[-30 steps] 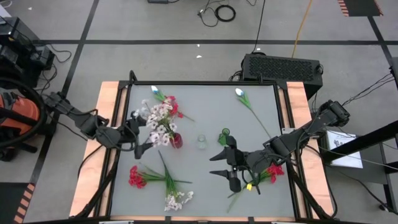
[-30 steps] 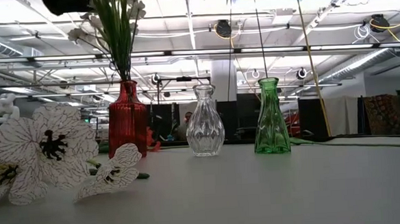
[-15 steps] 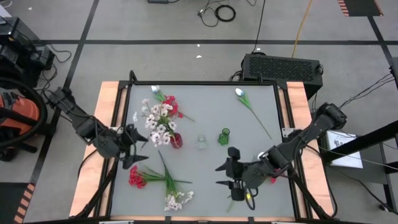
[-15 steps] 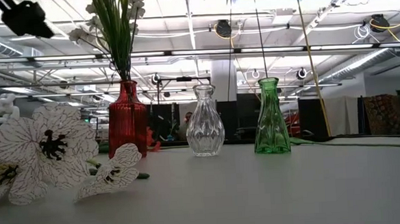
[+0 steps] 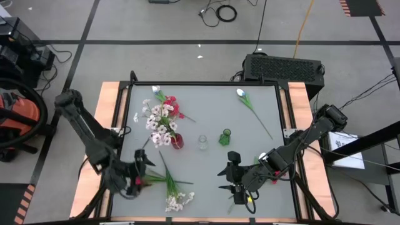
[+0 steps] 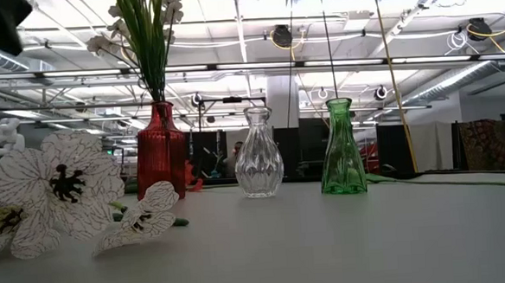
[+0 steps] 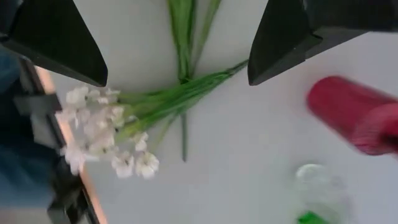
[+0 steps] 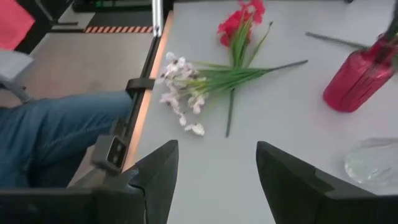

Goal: Sort flowers into vase by color
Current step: Put the white flower into the red flower vase

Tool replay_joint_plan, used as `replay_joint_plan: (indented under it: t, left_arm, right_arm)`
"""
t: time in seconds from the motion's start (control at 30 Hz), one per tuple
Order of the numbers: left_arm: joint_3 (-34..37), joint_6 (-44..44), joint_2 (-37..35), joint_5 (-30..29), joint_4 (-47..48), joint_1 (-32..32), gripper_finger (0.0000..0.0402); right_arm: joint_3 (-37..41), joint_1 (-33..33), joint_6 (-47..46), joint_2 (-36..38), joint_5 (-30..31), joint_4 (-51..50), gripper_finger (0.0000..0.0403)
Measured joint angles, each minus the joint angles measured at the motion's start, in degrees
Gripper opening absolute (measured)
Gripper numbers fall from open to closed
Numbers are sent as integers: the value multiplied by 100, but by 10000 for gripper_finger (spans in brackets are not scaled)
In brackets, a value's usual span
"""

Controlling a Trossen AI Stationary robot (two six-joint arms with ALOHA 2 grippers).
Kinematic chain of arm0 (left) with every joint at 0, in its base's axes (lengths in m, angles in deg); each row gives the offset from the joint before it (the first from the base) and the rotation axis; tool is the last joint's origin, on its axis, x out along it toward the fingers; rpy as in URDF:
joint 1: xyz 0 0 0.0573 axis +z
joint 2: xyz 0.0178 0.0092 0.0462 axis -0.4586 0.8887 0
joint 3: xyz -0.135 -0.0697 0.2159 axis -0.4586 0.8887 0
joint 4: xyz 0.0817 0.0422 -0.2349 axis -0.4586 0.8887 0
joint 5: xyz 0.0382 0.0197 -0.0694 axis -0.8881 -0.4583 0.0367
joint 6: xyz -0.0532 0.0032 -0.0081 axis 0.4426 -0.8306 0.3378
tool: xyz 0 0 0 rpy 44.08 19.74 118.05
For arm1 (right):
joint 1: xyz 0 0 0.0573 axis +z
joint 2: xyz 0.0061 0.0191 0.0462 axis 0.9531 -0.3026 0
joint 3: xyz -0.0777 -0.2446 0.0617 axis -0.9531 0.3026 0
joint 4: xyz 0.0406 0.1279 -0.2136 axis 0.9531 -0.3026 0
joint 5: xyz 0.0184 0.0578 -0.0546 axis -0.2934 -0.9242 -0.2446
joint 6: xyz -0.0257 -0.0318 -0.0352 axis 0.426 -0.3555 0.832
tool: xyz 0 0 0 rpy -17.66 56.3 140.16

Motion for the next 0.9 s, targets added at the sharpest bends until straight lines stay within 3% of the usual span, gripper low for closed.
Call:
replay_joint_plan:
  t: [0.23,0.4,0.67,0.9]
  left_arm:
    - [0,-645,1282,171,-677,-23,384]
    - [-4,-1329,1730,173,-1137,226,343]
    - [-4,-2095,2000,513,-1176,805,274]
    - [-4,-2567,1999,1196,-1077,1451,246]
  right_arm:
    - [0,26,-125,0,-28,-209,208]
    - [0,26,-93,0,-28,-214,208]
    - [-9,26,-40,0,-26,-308,208]
    - [-9,26,-31,0,-26,-314,208]
